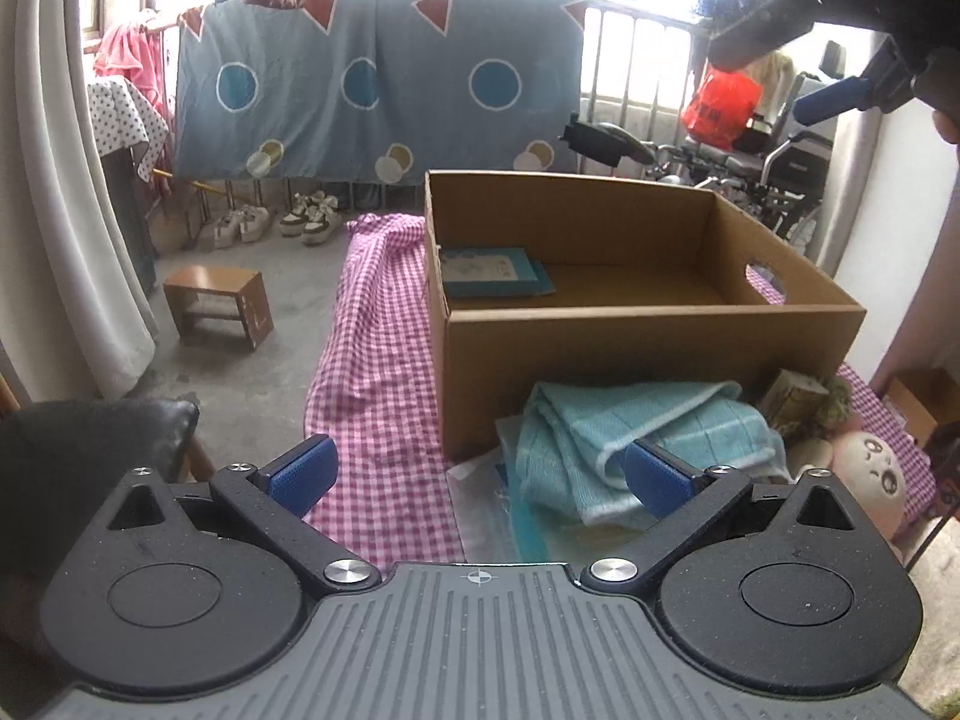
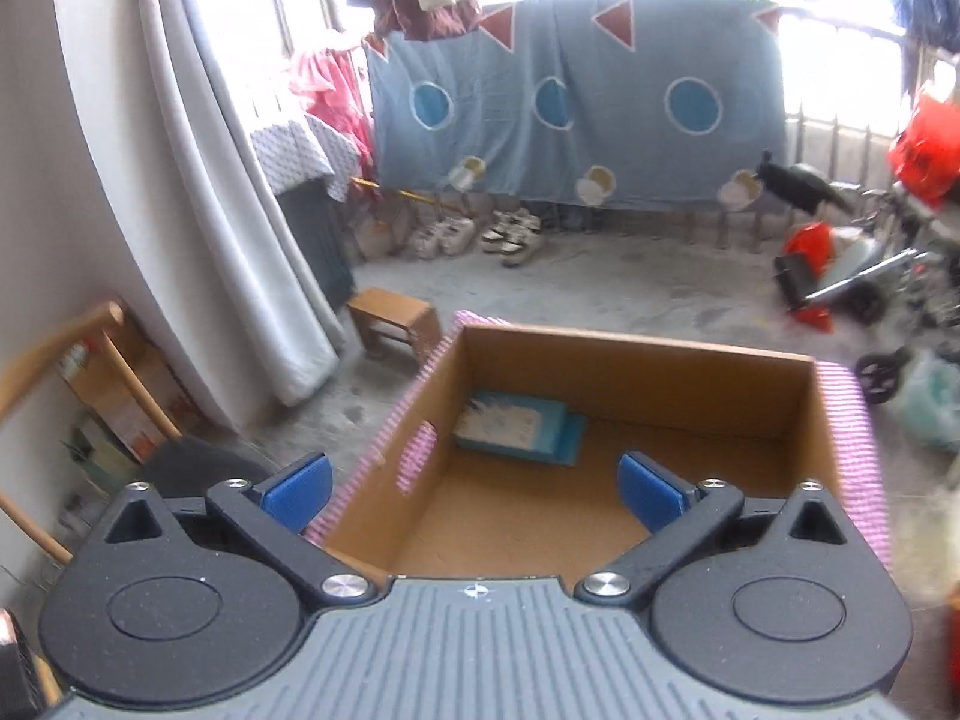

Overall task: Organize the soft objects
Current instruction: 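Lower both grippers onto the teal towel and close them on it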

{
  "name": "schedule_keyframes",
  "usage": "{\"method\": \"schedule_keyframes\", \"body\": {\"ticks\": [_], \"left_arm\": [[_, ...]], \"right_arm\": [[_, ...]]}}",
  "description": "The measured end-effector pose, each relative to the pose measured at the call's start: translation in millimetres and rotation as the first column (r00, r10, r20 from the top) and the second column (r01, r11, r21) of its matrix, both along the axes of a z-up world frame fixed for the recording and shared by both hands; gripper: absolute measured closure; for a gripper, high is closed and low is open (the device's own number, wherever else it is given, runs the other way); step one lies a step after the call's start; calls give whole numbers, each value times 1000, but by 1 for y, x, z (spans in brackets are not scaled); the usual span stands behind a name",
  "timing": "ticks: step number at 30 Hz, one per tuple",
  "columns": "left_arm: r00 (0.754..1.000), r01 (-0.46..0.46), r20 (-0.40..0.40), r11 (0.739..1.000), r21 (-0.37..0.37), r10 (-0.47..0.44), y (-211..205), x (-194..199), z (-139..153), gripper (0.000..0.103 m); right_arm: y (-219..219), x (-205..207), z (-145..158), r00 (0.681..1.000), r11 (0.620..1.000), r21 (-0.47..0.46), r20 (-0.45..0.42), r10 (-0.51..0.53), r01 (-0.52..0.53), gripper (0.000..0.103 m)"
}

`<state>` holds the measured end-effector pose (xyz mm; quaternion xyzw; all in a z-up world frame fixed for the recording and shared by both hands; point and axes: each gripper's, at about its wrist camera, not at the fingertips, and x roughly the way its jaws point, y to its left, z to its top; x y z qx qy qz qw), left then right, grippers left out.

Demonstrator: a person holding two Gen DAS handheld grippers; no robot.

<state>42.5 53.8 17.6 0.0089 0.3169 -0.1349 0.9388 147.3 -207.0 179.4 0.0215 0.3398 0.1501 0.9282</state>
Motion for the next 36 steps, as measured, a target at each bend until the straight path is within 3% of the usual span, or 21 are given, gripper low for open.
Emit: {"method": "schedule_keyframes", "body": {"ticks": [5, 8, 10, 12, 14, 17, 22, 27, 29, 31, 34, 36], "left_arm": [[998, 4, -66, 997, -75, -9, 10, -5, -7, 0], [1000, 3, -6, 997, -76, -4, 11, -12, -6, 0], [1000, 22, 9, 998, -63, -22, 7, -13, -5, 0], [999, 42, 17, 998, -51, -41, 1, -13, -6, 0], [998, 65, 6, 996, -57, -65, -6, -11, -9, 0], [994, 104, -16, 991, -88, -105, -13, -7, -15, 0], [995, 93, -33, 991, -101, -97, -20, 7, -20, 0], [990, 81, -93, 976, -204, -101, -15, 32, -25, 2], [986, 67, -131, 968, -243, -102, -12, 41, -29, 8], [979, 55, -172, 957, -285, -107, -10, 49, -34, 11], [964, 42, -233, 943, -329, -125, -9, 59, -41, 24], [953, 44, -268, 937, -346, -144, -9, 63, -45, 26]], "right_arm": [[6, -36, -23, 992, 974, -188, 28, -123, 126, 0], [2, -51, -40, 988, 966, -208, 21, -152, 153, 0], [-8, -58, -53, 989, 981, -130, -10, -145, 143, 0], [-22, -66, -67, 991, 993, 18, -54, -119, 120, 0], [-36, -75, -80, 993, 982, 159, -66, -94, 104, 0], [-49, -88, -98, 992, 954, 274, -64, -107, 121, 0], [-48, -104, -121, 986, 925, 341, -29, -167, 167, 0], [-41, -98, -140, 984, 913, 368, -59, -166, 176, 16], [-40, -90, -146, 983, 913, 362, -83, -167, 186, 28], [-37, -83, -154, 979, 913, 355, -105, -174, 200, 33], [-32, -76, -165, 978, 913, 356, -132, -163, 201, 37], [-28, -73, -171, 977, 914, 355, -146, -153, 196, 38]]}}
